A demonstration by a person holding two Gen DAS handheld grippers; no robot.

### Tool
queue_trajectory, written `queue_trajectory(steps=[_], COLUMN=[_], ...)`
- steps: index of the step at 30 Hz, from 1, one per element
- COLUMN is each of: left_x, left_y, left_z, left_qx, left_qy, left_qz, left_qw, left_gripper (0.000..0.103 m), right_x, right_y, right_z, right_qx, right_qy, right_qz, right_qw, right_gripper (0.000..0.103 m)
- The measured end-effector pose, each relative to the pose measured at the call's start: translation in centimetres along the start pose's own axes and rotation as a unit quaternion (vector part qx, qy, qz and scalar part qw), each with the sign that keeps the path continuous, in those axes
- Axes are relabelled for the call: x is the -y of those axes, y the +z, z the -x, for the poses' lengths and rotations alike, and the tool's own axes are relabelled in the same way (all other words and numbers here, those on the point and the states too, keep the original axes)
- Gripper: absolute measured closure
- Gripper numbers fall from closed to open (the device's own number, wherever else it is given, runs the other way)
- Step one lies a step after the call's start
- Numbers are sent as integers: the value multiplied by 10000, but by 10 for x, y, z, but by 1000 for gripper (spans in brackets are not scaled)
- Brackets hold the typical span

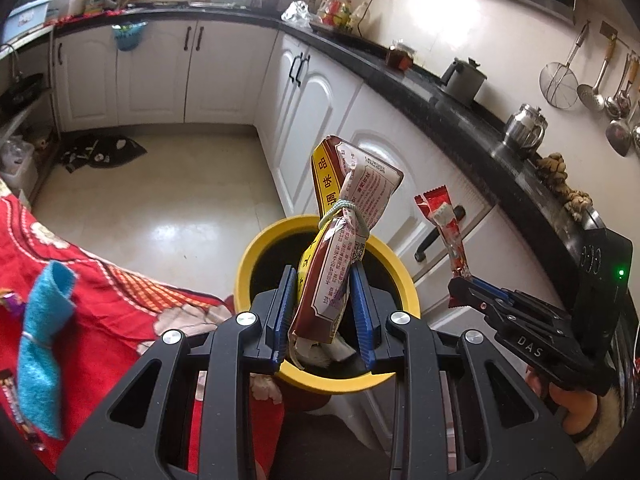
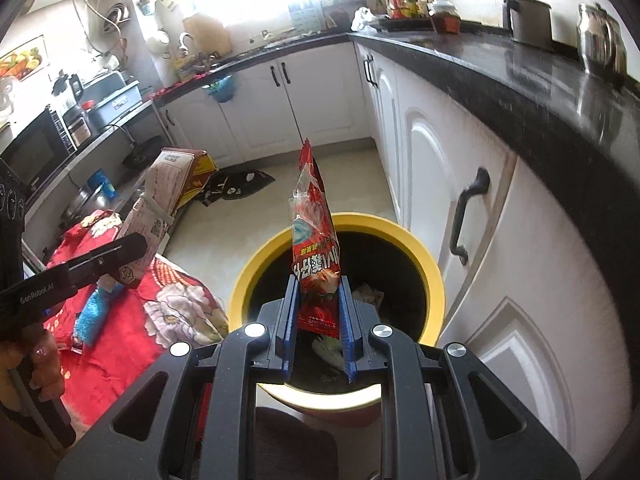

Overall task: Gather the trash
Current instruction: 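Carry the paper packet with the left tool while the right tool carries the red snack bag to the bin, then open the left tool over the bin while the right tool releases the red snack bag into it, then move both open tools back over the remaining trash on the bedspread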

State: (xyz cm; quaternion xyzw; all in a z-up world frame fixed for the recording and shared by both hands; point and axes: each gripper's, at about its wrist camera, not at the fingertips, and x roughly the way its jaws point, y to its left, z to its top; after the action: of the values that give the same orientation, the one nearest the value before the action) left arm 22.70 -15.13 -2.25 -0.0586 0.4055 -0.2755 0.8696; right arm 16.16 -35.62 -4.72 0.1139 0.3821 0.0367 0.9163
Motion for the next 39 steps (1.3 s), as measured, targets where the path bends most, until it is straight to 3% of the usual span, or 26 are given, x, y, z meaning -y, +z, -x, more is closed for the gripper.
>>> queue_trajectory(steps=[28, 30, 39], left_x=[-3, -4, -11], left_y=[-19, -18, -16], left_z=[-83, -85, -73], left_qx=[-820, -809, -659], left_qy=[71, 110, 330], left_qz=[112, 127, 177], left_qw=[9965, 9966, 9971], left_gripper=[81, 73, 37], right_x=[28, 30, 34], right_y=[-34, -32, -28], right_z=[-60, -60, -60], right_qx=[-655, -657, -637], right_qy=[-256, -296, -292], right_qz=[-305, -337, -399], right_qw=[9971, 9968, 9967], right_gripper=[79, 70, 54])
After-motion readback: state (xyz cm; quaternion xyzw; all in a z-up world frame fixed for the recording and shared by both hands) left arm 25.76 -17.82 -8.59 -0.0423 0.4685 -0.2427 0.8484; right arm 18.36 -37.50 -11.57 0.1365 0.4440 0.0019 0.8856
